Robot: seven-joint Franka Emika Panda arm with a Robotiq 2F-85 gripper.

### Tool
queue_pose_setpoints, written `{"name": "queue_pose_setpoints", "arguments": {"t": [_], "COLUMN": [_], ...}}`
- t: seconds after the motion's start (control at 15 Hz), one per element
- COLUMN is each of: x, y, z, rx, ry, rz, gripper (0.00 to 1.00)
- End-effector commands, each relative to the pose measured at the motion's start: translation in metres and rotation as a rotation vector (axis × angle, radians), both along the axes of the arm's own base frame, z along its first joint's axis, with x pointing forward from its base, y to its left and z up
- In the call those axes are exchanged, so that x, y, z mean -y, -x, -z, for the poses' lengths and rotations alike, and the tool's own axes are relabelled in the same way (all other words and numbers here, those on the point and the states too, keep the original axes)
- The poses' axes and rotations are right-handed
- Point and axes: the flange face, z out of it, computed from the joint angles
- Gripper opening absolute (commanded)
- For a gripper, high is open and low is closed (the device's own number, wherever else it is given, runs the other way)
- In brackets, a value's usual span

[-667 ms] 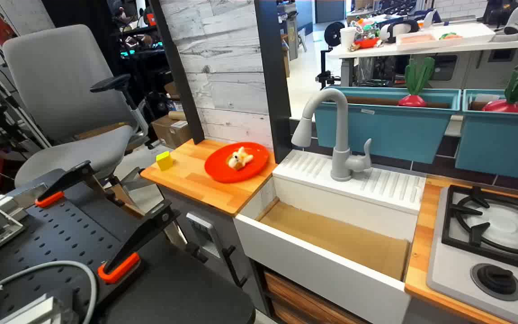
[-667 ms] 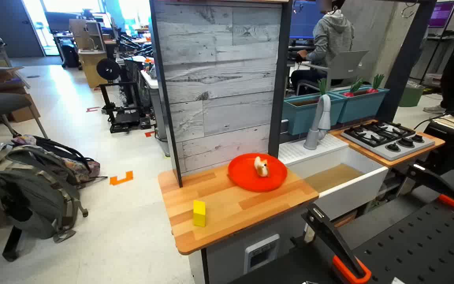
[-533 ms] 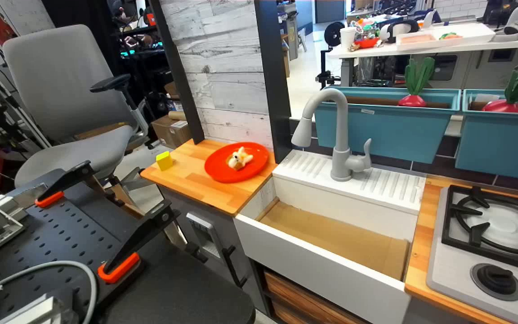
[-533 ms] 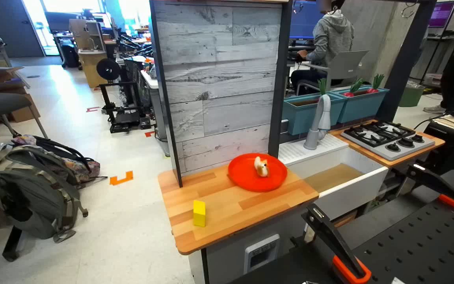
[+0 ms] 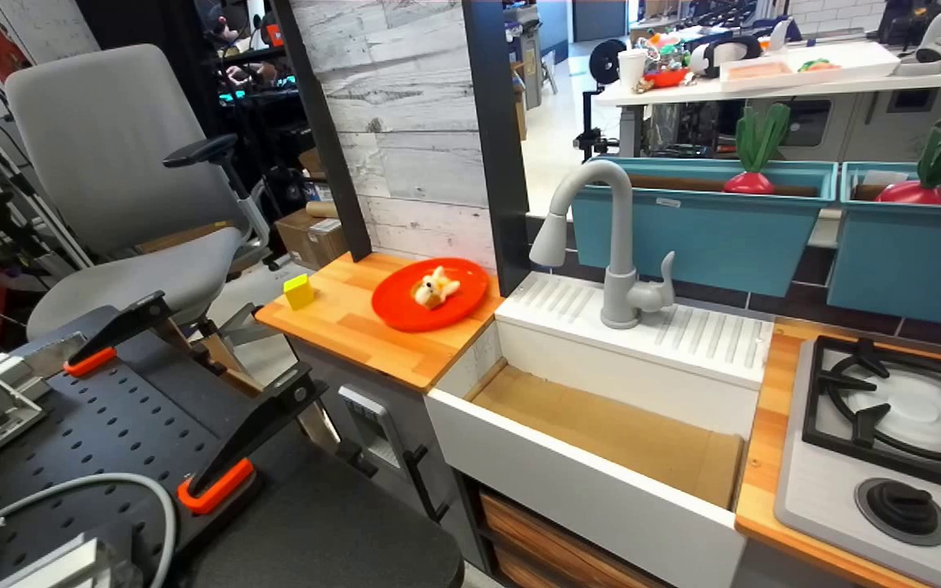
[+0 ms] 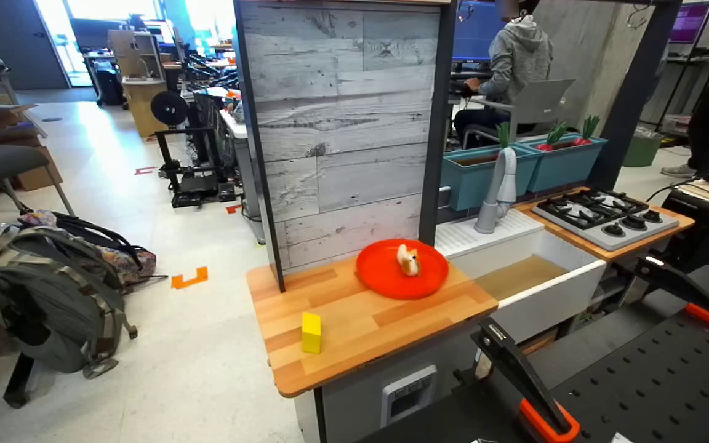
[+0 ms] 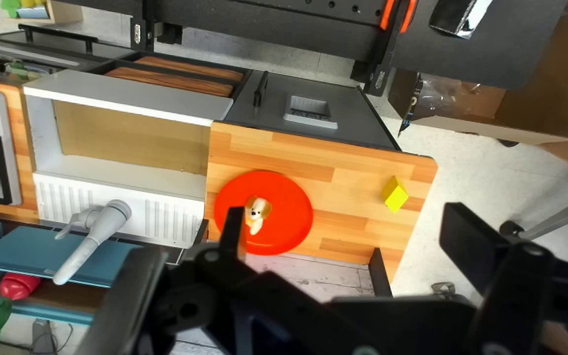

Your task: Slide the spout to the left

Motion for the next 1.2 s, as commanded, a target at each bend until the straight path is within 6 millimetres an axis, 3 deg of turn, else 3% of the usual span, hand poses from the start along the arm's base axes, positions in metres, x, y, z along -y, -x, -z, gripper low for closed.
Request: {"name": "queue_pose_setpoints", "arguments": {"t": [0.0,0.27,0.47,0.8,1.13], "x": [0.025,0.073,0.117,0.179,0.209], "y": [-0.035,-0.089,-0.133,-0.190,-0.230], "z": [-0.004,0.003,0.021,0.080,0.133], "rx": [0.030,0.095,0.122,0.098,0.063], "ry": [-0.052,-0.097,-0.129,-0.178,-0.176], "rz": [0.116,0.285,0.411,0.568,0.657], "gripper": [1.00,1.00,1.00,1.00,1.00]}}
